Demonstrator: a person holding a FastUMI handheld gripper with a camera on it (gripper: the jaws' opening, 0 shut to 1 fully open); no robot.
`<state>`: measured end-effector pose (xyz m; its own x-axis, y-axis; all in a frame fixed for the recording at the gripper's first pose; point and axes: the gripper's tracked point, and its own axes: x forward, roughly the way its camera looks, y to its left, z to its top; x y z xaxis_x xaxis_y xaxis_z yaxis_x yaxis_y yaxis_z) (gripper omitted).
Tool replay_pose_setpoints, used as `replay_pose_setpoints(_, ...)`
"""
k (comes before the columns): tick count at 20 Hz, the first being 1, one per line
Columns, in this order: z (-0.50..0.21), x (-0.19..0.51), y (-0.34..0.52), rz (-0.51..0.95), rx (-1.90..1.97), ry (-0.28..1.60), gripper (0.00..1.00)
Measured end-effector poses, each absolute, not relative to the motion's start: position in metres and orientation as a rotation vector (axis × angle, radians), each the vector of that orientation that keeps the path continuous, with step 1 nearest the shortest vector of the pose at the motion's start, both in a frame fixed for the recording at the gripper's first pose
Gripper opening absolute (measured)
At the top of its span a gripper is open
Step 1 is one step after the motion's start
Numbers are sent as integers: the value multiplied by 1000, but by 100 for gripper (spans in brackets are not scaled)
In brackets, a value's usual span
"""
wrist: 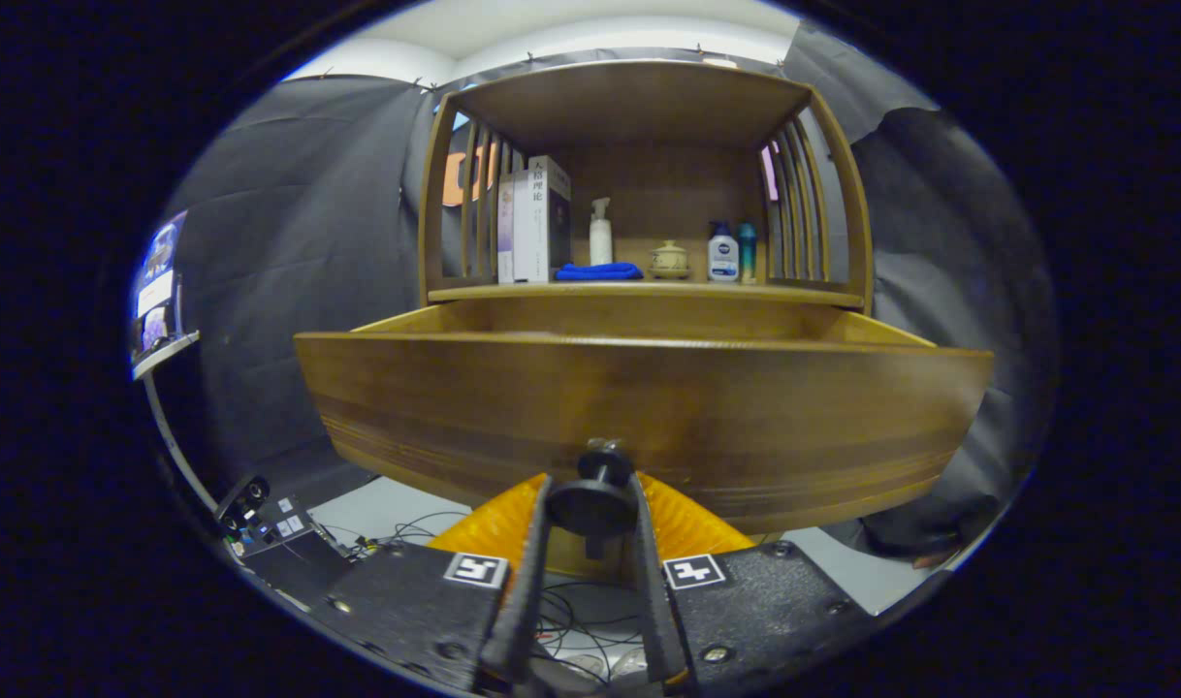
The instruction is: Pull open the drawer, take out the items inside it, and place them on the countertop above the cabinet.
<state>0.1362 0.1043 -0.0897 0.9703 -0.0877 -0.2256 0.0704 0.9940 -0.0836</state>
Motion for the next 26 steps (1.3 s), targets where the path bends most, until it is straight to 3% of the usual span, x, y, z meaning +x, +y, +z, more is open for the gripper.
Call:
replay_pose_setpoints(2,-52,133,110,-80,-148,146,83)
replay_pose_setpoints(6,0,144,126,-60,-267,75,100)
replay_pose_setpoints(9,45,168,135,-21,-196,88,100)
replay_pose_setpoints(12,53,208,122,-44,-135,240,100)
replay_pose_setpoints(18,-21,244,91,-106,-23,757,85)
replay_pose_setpoints(26,-66,245,81,-115,7,964,78)
